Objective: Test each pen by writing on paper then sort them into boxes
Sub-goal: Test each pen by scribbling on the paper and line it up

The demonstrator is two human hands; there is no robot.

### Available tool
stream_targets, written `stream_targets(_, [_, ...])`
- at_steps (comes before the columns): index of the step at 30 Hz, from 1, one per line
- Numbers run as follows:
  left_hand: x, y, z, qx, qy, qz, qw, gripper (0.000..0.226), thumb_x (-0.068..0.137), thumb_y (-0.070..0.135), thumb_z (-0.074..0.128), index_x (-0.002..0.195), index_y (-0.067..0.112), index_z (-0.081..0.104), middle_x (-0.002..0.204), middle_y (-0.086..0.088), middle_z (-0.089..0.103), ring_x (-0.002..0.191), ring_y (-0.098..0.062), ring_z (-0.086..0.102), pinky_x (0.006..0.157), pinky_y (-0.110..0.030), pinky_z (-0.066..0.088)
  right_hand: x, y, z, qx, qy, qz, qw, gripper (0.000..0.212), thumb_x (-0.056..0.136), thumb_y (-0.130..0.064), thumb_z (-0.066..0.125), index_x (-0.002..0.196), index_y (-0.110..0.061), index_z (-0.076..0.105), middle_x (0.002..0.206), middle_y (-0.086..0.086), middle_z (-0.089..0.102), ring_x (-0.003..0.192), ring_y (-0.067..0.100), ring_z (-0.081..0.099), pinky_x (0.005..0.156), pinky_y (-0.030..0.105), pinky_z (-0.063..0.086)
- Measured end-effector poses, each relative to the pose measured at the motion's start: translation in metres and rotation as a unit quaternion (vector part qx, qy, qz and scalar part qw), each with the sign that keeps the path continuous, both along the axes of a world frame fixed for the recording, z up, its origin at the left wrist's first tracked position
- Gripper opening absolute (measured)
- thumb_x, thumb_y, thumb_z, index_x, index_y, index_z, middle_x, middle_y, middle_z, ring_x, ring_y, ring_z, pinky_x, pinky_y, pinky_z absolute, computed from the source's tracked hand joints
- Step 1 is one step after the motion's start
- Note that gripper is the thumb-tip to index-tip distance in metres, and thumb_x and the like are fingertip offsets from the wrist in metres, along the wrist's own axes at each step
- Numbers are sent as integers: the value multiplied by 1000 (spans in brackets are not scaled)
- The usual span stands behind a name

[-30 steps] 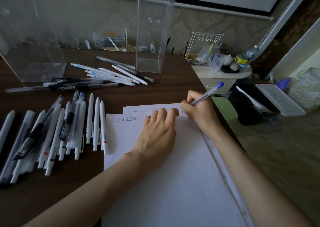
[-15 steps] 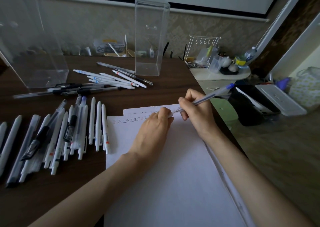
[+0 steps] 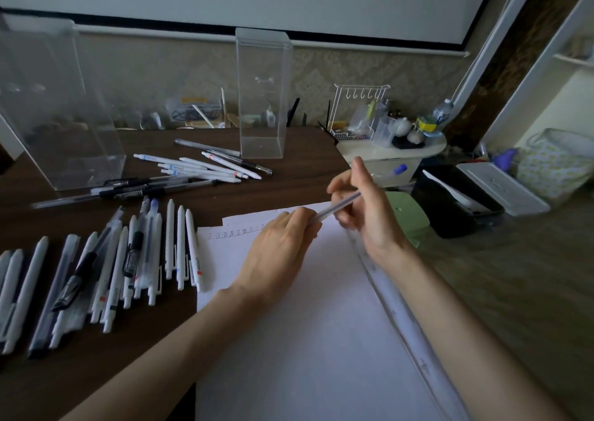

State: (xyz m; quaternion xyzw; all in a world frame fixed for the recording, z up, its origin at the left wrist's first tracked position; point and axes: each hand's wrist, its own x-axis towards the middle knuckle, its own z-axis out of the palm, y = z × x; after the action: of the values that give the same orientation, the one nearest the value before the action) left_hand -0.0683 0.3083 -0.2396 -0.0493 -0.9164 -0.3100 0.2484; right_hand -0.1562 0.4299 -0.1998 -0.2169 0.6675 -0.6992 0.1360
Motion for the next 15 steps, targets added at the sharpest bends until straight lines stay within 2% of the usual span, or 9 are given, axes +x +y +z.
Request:
stream_targets(3, [9, 9, 11, -18, -1, -37, 999, 20, 98, 23, 41, 94, 8, 55, 83, -2, 64, 62, -12, 46, 56, -26, 36, 16, 10, 5, -58, -12, -86, 995, 45, 98, -21, 41, 55, -13, 38, 40, -3, 34, 37, 12, 25, 41, 22, 20])
stream_targets(5, [20, 18, 15, -12, -13, -72, 997, 17, 98, 20, 42, 95, 8, 54, 81, 1, 62, 58, -8, 44, 55, -22, 34, 33, 16, 7, -78, -15, -119, 990, 46, 96, -12, 39, 51, -16, 33, 37, -8, 32, 36, 12, 24, 43, 25, 20])
stream_targets(9, [46, 44, 15, 8, -14, -134, 991, 32, 97, 32, 34, 94, 7, 54, 72, 6, 54, 55, -12, 46, 53, -20, 36, 68, 42, 7, -84, -13, -165, 983, 44, 94, -14, 42, 52, -15, 32, 37, -9, 29, 35, 11, 22, 42, 24, 18])
stream_targets(12, [53, 69, 17, 25, -30, -196, 980, 27, 97, 30, 35, 92, 9, 52, 71, 7, 51, 57, -13, 46, 54, -18, 36, 89, 74, 4, -94, 14, -194, 976, 40, 94, -22, 41, 56, -15, 31, 38, -8, 27, 36, 11, 21, 42, 31, 15])
stream_targets(14, [52, 86, 14, 11, -61, -242, 968, 22, 97, 30, 35, 88, 14, 49, 73, 5, 53, 58, -12, 47, 56, -18, 36, 100, 98, 2, -58, 49, -197, 977, 38, 93, -23, 42, 57, -14, 34, 43, -5, 28, 37, 10, 22, 42, 33, 14])
stream_targets(15, [51, 94, 11, -3, -80, -269, 960, 21, 98, 31, 36, 86, 17, 46, 74, 4, 54, 59, -11, 47, 58, -19, 36, 105, 112, 0, -12, 61, -190, 980, 39, 96, -21, 42, 59, -12, 37, 46, -2, 30, 37, 9, 24, 40, 30, 16])
